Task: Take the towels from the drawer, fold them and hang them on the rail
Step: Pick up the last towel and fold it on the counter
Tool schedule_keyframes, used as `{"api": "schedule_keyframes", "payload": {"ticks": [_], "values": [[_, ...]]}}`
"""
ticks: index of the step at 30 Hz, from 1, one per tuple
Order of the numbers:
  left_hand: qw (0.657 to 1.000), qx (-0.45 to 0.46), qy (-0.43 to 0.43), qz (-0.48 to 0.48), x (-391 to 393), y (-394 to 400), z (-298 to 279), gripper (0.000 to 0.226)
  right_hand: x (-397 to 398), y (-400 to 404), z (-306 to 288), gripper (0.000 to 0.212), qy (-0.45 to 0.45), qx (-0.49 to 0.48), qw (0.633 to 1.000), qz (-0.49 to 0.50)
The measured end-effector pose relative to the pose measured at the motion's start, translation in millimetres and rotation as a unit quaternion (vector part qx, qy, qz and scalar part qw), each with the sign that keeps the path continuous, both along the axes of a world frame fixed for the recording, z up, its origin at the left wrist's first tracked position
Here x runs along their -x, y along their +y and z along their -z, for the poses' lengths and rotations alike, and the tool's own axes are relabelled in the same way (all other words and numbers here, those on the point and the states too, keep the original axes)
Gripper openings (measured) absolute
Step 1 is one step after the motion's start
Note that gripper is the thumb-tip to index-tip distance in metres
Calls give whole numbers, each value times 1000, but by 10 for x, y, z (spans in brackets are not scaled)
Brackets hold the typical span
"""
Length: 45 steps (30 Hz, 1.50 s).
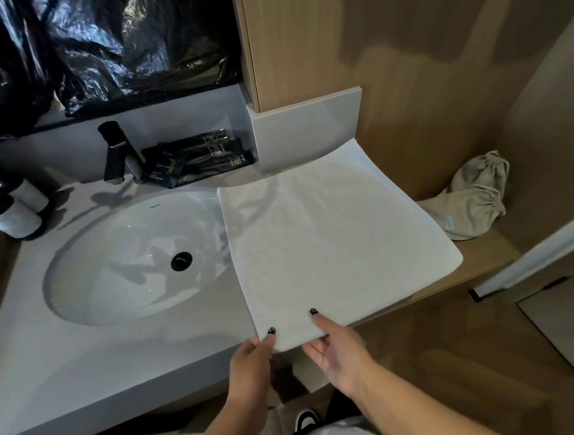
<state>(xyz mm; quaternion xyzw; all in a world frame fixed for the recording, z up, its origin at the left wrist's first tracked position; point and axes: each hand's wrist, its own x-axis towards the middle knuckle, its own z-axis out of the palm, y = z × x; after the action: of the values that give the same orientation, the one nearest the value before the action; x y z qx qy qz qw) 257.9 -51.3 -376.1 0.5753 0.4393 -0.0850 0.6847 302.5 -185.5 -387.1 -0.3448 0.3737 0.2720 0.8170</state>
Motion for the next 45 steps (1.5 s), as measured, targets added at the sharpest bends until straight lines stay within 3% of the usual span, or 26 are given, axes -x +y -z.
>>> {"api": "schedule_keyframes", "payload": {"ticks": [10, 14, 17, 21, 23, 30, 37, 43, 45], "values": [[999, -15, -36, -24, 18, 165, -76, 7, -388, -662, 35, 33, -24, 114, 985, 124], [994, -24, -104, -36, 38, 248, -164, 27, -567, -1122, 9, 25, -45, 189, 968, 158], [991, -51, -125, -8, 41, 313, -192, 28, -678, -1440, -3, 26, -80, 260, 949, 158], [982, -114, -150, 24, 133, 337, -248, 16, -733, -1824, -125, 61, -135, 374, 916, 60], [978, -140, -149, 33, 168, 343, -275, 13, -751, -1982, -167, 66, -176, 415, 893, -24], [977, -129, -159, 60, 145, 339, -396, 40, -962, -2355, -517, 45, -279, 348, 860, -248], [965, -215, -146, -47, 245, 6, -373, 11, -1104, -2653, -845, 33, -331, 335, 802, -367], [941, -279, -166, -92, 406, -181, -428, 7, -1163, -2931, -863, 19, -404, 355, 718, -441], [935, -292, -175, -96, 403, -211, -467, 8, -1212, -2966, -830, 10, -409, 369, 709, -441]]}}
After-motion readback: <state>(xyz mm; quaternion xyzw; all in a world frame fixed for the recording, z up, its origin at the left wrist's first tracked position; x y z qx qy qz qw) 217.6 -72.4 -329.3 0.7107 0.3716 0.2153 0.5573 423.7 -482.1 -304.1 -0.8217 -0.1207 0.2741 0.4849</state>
